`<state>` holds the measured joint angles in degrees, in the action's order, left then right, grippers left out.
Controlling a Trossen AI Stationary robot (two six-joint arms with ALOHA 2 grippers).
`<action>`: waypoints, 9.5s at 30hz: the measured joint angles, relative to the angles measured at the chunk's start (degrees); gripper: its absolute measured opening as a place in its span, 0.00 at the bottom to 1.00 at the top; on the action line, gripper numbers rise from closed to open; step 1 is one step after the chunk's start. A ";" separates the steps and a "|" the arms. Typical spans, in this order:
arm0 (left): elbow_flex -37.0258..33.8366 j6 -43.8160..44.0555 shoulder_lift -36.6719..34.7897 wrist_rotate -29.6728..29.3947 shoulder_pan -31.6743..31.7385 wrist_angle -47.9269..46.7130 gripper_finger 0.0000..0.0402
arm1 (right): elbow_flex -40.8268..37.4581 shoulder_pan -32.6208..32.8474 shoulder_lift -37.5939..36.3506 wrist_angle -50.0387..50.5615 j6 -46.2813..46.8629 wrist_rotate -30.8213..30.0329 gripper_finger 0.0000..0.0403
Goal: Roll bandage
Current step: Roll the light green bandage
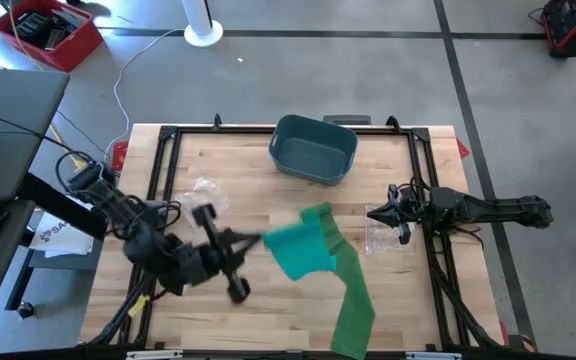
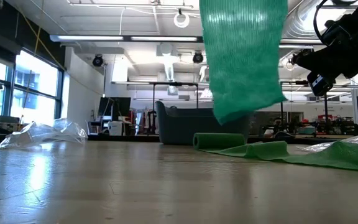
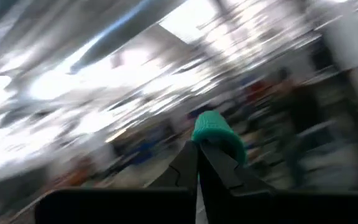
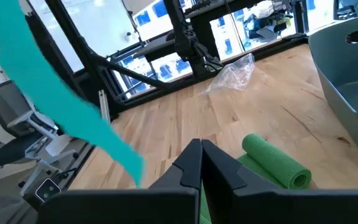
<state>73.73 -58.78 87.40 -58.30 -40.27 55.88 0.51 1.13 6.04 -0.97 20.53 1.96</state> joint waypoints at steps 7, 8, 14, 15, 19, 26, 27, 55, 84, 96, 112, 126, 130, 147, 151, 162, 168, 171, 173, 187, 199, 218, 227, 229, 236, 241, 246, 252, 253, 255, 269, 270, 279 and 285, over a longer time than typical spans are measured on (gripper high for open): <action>-2.28 -8.20 0.09 -21.95 8.33 -1.56 0.00 | 0.00 0.00 0.00 0.00 -0.01 0.00 0.00; -4.11 -7.35 -0.34 -22.13 9.70 -2.32 0.00 | 0.00 0.01 0.00 0.00 0.00 0.02 0.00; -18.71 4.67 -3.85 -24.00 17.75 -3.11 0.00 | 0.01 0.01 0.00 0.00 0.00 0.01 0.00; -21.48 7.78 -5.04 -24.39 18.33 -3.05 0.00 | 0.01 0.01 0.00 0.00 0.00 0.00 0.00; -32.99 19.29 -11.36 -26.05 18.16 -2.96 0.00 | 0.00 0.02 0.00 0.00 0.00 0.00 0.00; -46.97 33.05 -21.31 -26.05 12.24 -2.94 0.00 | 0.02 0.02 0.00 0.00 0.00 0.00 0.00; -47.65 32.99 -22.15 -26.05 11.29 -2.94 0.00 | 0.00 0.00 0.00 0.00 0.00 0.00 0.00; -39.95 23.90 -23.57 -18.33 2.26 -3.11 0.00 | 0.01 0.00 0.00 -0.39 0.14 -0.79 0.00; -29.22 7.20 -23.59 0.43 -16.05 -6.74 0.00 | 8.03 8.76 47.11 -69.74 -16.16 -2.37 0.01; -29.59 15.49 -23.70 -3.52 -13.05 -13.59 0.00 | 51.30 7.42 62.56 -14.82 -41.34 2.76 0.35; -34.20 30.68 -23.68 1.04 -11.72 -15.23 0.00 | 68.94 8.93 79.77 -10.17 -43.89 10.39 0.51; -34.20 30.24 -23.68 1.90 -10.68 -14.80 0.00 | 68.96 14.14 83.88 -19.16 -42.53 3.90 0.51; -34.20 30.25 -23.68 2.74 -10.30 -14.78 0.00 | 68.96 15.93 85.02 -22.28 -44.57 -3.49 0.50; -34.20 30.23 -23.68 3.35 -10.35 -15.34 0.00 | 68.96 15.33 82.78 -17.08 -45.03 -3.92 0.35; -34.20 30.23 -23.68 3.34 -10.32 -15.35 0.00 | 68.96 15.37 83.17 -17.68 -45.05 0.09 0.35; -34.20 31.72 -23.68 7.79 -7.57 -15.32 0.00 | 68.96 15.43 83.23 -19.56 -45.05 0.24 0.35; -34.20 32.16 -23.68 10.10 -5.47 -15.33 0.00 | 68.96 15.39 83.23 -18.98 -45.05 0.20 0.35; -34.20 33.08 -23.68 10.41 -4.63 -15.35 0.00 | 68.96 15.39 83.23 -18.56 -45.05 0.12 0.35; -34.20 33.71 -23.68 10.55 -4.17 -15.42 0.00 | 68.96 15.39 83.23 -18.59 -45.05 -0.60 0.35; -34.20 37.68 -23.68 17.11 -0.55 -16.27 0.06 | 68.96 15.41 83.25 -18.17 -45.00 -2.88 0.11; -33.82 33.53 -20.10 16.64 0.61 -16.81 0.34 | 68.96 15.00 83.27 -17.40 -44.84 -5.42 0.01; -27.62 24.02 -15.04 3.18 -1.82 -17.16 0.11 | 68.96 13.46 83.24 -16.87 -41.60 -5.60 0.01; -27.62 23.17 -15.02 -2.84 -2.50 -16.34 0.01 | 68.96 13.02 81.77 -11.37 -42.06 -12.10 0.27; -27.44 21.85 -15.04 -3.06 -2.83 -15.25 0.01 | 68.96 13.07 79.55 -7.78 -42.94 -15.64 0.34; -24.27 15.80 -15.09 -5.24 -3.98 -15.63 0.01 | 68.99 13.12 69.70 10.58 -39.84 -16.20 0.44; -24.60 9.60 -15.13 -22.03 -2.26 -16.09 0.01 | 69.02 13.17 68.75 22.07 -36.75 -5.37 0.44; -27.81 6.14 -17.68 -23.07 2.73 -16.12 0.01 | 69.02 12.34 74.26 24.12 -37.57 6.30 0.44; -37.27 7.57 -26.63 -23.20 10.40 -16.30 0.01 | 69.02 8.36 84.07 22.64 -41.76 12.40 0.44; -38.82 7.74 -28.57 -23.00 11.34 -16.06 0.01 | 69.00 7.37 85.71 22.33 -42.47 13.29 0.44; -41.91 8.38 -32.44 -22.95 12.79 -16.14 0.01 | 68.96 5.14 89.07 20.21 -44.31 15.05 0.44; -52.87 10.67 -43.31 -20.76 22.51 -16.33 0.01 | 85.21 -2.78 115.20 21.18 -56.06 25.45 0.44; -53.24 10.73 -43.28 -20.71 23.24 -16.26 0.01 | 87.05 -3.01 116.75 22.43 -57.52 25.86 0.44; -54.44 13.64 -43.28 -20.25 26.75 -16.20 0.01 | 99.41 -4.63 129.35 30.50 -64.52 30.05 0.44; -54.44 14.75 -43.28 -20.12 26.77 -16.24 0.02 | 102.38 -5.41 131.71 33.68 -62.93 33.46 0.36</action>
<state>19.29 -44.03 44.12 -78.41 -13.50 39.65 102.89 -4.29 137.75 32.71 -42.39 35.42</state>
